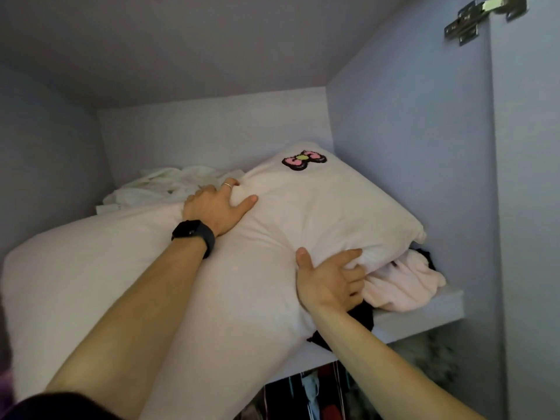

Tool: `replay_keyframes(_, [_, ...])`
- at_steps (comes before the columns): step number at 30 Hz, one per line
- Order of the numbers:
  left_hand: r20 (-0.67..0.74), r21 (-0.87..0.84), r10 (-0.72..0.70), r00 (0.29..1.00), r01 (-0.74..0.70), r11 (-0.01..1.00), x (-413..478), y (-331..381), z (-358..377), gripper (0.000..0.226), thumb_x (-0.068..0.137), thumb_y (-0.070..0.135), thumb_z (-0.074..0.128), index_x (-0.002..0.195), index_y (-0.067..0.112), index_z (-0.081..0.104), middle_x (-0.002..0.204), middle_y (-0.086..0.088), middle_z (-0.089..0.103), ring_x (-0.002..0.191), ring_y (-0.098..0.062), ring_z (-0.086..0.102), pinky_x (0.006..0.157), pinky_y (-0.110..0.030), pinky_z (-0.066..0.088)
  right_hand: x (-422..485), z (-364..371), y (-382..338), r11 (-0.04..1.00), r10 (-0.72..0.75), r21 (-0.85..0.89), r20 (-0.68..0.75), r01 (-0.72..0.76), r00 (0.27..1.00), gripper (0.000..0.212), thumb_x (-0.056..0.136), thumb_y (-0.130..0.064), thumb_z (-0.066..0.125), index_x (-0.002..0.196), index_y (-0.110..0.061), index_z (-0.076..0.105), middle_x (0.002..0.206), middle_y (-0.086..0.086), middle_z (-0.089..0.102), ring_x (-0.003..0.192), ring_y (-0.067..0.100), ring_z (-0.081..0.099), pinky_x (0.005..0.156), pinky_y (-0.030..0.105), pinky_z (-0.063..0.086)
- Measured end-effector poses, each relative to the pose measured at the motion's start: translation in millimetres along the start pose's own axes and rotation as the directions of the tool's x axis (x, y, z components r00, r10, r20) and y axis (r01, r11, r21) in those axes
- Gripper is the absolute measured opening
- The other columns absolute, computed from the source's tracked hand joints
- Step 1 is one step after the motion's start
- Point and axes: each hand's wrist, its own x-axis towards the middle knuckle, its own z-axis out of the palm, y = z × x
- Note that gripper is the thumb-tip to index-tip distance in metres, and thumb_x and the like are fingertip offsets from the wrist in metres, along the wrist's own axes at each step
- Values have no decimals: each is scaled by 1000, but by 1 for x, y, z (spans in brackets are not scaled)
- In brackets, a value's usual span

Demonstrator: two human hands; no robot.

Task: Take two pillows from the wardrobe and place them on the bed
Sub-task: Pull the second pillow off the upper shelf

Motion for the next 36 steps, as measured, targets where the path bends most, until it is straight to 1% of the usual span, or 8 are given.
replay_keyframes(9, [-288, -29, 168, 943, -184, 983, -27, 14, -53, 44, 97, 63, 34, 122, 36, 57, 105, -6, 66, 92, -37, 64, 63, -35, 41, -4, -22, -6, 978, -96, 177, -73, 107, 993, 104, 91, -56, 60, 159, -17, -7, 159, 18, 11, 141, 38, 21, 111, 55, 27])
replay_keyframes(12, [-315, -145, 29, 949, -78, 986, -38, 17, -77, 45, 92, 69, 36, 124, 39, 45, 113, -7, 58, 92, -42, 62, 66, -39, 41, 1, -32, -4, 950, -178, 240, -108, 199, 978, 101, 88, -57, 62, 159, -24, -1, 161, 13, 14, 143, 38, 22, 111, 56, 26])
replay_keyframes(14, [-213, -305, -226, 950, 155, 940, -46, 16, -89, 78, 77, 83, 43, 140, 39, 28, 130, -14, 46, 103, -45, 60, 77, -45, 45, 7, -41, 1, 914, -260, 286, -128, 286, 957, 100, 87, -53, 67, 159, -26, 5, 162, 11, 15, 145, 38, 22, 114, 58, 27])
replay_keyframes(16, [-8, -273, -359, 933, 344, 899, -61, 10, -97, 113, 62, 96, 42, 152, 35, 11, 147, -19, 38, 126, -44, 48, 96, -48, 44, 15, -49, 9, 867, -361, 322, -118, 379, 925, 95, 87, -47, 69, 159, -29, 9, 163, 9, 17, 143, 37, 28, 112, 55, 31])
replay_keyframes(20, [243, -77, -416, 876, 445, 892, -107, 6, -82, 103, 58, 102, 16, 149, 55, 2, 154, -15, 35, 136, -39, 38, 107, -50, 34, 32, -57, 20, 827, -535, 259, 92, 499, 840, 87, 93, -47, 60, 159, -39, 5, 165, 5, 15, 145, 34, 31, 109, 50, 36])
replay_keyframes(26, [245, -139, -639, 729, 679, 721, -164, 9, -43, 101, 50, 106, 8, 143, 66, 2, 164, -11, 10, 146, -42, 11, 115, -62, 1, 38, -56, 17, 880, -454, 1, 300, 475, 839, 98, 77, -89, 35, 154, -47, -10, 167, 11, 5, 145, 43, 27, 109, 57, 35])
replay_keyframes(31, [234, -130, -633, 738, 669, 732, -169, -2, -39, 105, 49, 107, 8, 144, 63, -1, 155, -18, 30, 137, -42, 32, 111, -55, 19, 12, -51, 24, 928, -364, 36, 302, 371, 881, 122, 50, -107, 30, 148, -51, -18, 163, 12, 4, 141, 44, 27, 106, 62, 34])
replay_keyframes(36, [139, -102, -628, 766, 642, 760, -174, -1, -31, 102, 51, 106, 8, 144, 63, 6, 143, -20, 40, 129, -40, 38, 108, -54, 23, 2, -40, 38, 896, -439, 27, 199, 443, 876, 101, 78, -87, 42, 154, -44, -8, 155, 19, 17, 133, 42, 32, 106, 61, 35])
